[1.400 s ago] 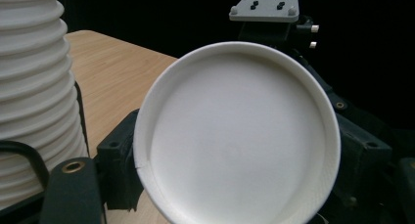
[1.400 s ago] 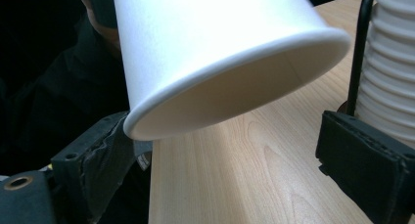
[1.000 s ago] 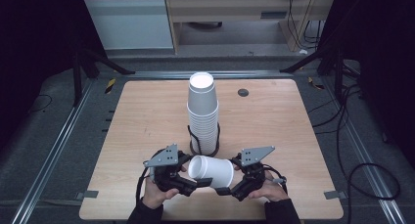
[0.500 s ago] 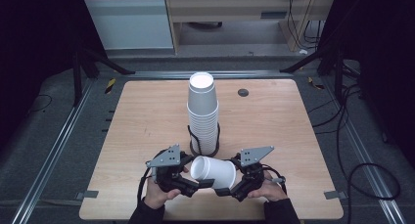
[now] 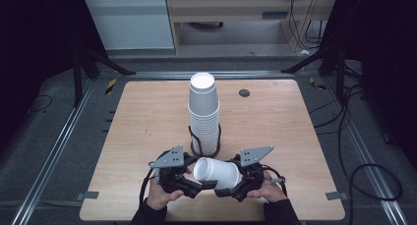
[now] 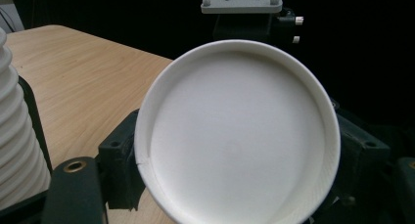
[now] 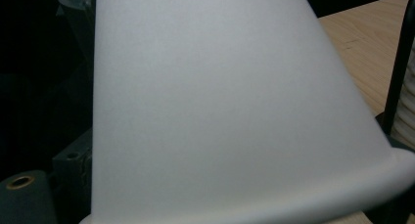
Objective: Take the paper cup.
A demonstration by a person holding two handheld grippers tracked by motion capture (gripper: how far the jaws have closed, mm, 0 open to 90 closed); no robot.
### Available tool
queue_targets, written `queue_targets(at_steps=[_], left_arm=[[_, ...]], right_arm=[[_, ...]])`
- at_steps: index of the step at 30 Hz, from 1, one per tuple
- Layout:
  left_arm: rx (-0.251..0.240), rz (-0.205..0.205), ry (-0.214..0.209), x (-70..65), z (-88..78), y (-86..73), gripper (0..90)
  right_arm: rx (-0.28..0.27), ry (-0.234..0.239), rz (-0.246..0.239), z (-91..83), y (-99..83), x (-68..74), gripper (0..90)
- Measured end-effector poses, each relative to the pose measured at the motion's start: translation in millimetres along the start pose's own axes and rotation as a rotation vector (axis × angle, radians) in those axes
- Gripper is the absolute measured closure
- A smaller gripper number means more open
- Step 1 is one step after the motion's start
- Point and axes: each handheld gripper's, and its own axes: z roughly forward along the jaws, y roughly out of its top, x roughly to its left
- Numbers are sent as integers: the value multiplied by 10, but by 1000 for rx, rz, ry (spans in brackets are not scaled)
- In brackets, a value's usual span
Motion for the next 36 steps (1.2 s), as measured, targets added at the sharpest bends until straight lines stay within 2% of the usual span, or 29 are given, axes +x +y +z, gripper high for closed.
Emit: queue_targets(at_steps=[12, 18, 23, 30, 32, 34, 36], left_arm=[[-8, -6, -9, 1, -13, -1, 209], [3, 11, 15, -5, -87, 11, 149], [14, 15, 30, 3, -199, 14, 121], [39, -16, 50, 51, -345, -71, 106], [38, -21, 62, 54, -363, -101, 100], [42, -27, 53, 58, -369, -133, 100], [70, -21, 69, 54, -353, -149, 94]], right_arm=[[5, -3, -11, -5, 9, 15, 98], [25, -3, -20, -30, 15, 22, 97], [66, -21, -44, -91, 57, 23, 96], [132, -54, -67, -164, 80, -2, 94], [160, -68, -77, -181, 91, -11, 93], [171, -72, -79, -181, 93, -15, 93], [201, -82, -89, -173, 95, -24, 93]])
